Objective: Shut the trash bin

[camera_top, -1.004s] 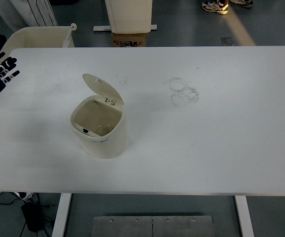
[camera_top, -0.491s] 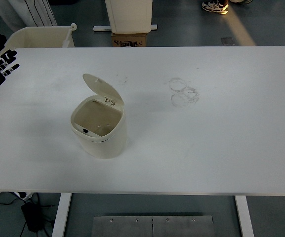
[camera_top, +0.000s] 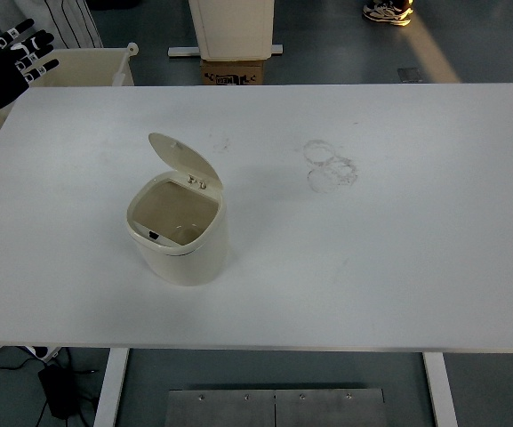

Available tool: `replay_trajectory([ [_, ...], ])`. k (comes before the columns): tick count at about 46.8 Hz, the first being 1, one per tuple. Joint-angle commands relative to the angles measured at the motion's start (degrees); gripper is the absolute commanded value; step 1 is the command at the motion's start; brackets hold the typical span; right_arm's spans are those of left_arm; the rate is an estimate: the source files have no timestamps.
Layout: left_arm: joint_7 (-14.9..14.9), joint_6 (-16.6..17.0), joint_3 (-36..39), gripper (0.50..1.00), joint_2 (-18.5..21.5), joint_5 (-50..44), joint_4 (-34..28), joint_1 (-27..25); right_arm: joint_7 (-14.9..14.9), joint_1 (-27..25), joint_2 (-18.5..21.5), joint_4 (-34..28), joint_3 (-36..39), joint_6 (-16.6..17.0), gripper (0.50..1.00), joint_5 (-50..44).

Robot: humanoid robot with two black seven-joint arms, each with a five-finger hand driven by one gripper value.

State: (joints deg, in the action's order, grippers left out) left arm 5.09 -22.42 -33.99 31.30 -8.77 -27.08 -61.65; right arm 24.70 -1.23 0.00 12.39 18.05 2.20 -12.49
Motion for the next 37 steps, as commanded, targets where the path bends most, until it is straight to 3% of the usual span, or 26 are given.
replay_trajectory([
  [1, 1.2, 0.1, 0.4, 1.0, -0.3, 0.2, 0.0, -2.7, 0.0, 0.0, 0.0, 0.0, 0.1, 0.0, 0.991, -0.1],
  [7, 4.1, 0.7, 0.6, 1.0, -0.4, 0.8, -3.4, -5.8, 0.0, 0.0, 0.0, 0.0, 0.1, 0.0, 0.991, 0.0],
  [13, 6.8, 3.8, 3.4, 1.0, 0.5, 1.5, -12.6, -7.0, 0.0, 0.0, 0.0, 0.0, 0.1, 0.0, 0.991, 0.0],
  [27, 7.1, 3.6, 6.5, 1.0, 7.0, 1.8, -28.3, -9.8, -0.1, 0.0, 0.0, 0.0, 0.0, 0.0, 0.991, -0.1],
  [37, 8.3, 3.5, 17.9, 1.0, 12.0, 2.6, -39.3, -13.7, -0.1, 0.0, 0.0, 0.0, 0.1, 0.0, 0.991, -0.1],
])
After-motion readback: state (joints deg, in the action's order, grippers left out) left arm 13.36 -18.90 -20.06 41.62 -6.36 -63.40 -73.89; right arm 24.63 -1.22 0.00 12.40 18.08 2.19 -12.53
